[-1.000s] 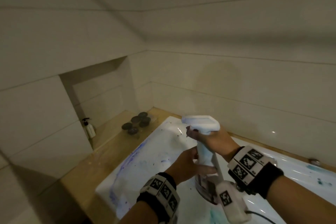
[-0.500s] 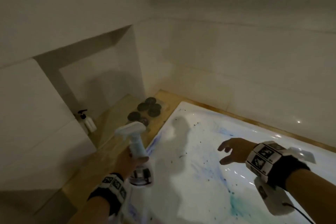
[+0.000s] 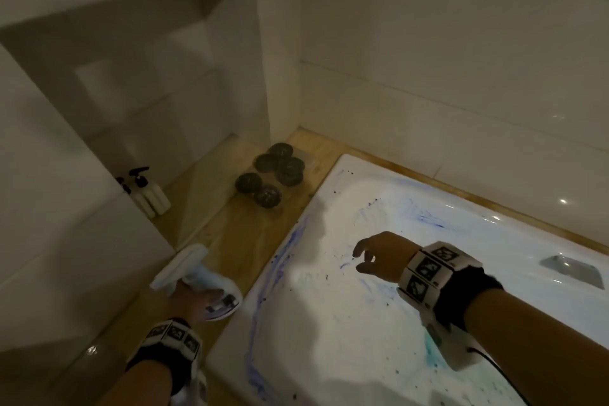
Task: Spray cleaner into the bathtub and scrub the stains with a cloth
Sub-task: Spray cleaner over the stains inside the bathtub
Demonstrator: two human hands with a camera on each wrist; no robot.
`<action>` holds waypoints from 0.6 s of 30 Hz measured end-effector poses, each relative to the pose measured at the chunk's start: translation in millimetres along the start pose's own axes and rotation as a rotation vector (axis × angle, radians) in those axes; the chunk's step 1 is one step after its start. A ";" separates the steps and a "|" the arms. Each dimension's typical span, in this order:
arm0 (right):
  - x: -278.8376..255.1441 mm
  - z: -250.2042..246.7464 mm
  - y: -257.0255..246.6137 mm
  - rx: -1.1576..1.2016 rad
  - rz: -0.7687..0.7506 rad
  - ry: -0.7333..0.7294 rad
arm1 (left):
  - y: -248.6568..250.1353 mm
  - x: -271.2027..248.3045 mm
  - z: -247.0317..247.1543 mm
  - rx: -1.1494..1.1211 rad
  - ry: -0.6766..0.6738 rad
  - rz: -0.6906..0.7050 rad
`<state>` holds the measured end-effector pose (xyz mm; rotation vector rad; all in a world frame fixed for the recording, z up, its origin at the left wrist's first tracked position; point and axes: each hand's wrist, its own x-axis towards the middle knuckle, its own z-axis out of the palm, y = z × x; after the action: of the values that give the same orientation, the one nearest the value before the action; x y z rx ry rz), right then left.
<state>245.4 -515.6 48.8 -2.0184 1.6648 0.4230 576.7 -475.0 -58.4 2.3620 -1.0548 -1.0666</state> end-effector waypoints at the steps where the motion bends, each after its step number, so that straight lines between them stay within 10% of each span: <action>1: 2.0 4.1 0.4 -0.004 0.009 0.002 | -7.9 3.8 -1.4 -0.017 0.015 -0.026; 18: 37.7 30.5 -15.7 -0.062 0.092 -0.092 | -62.4 65.5 16.8 -0.109 -0.067 -0.231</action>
<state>270.7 -527.8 6.3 -1.9409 1.7116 0.5972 623.6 -482.4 -137.2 2.4171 -0.7358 -1.2573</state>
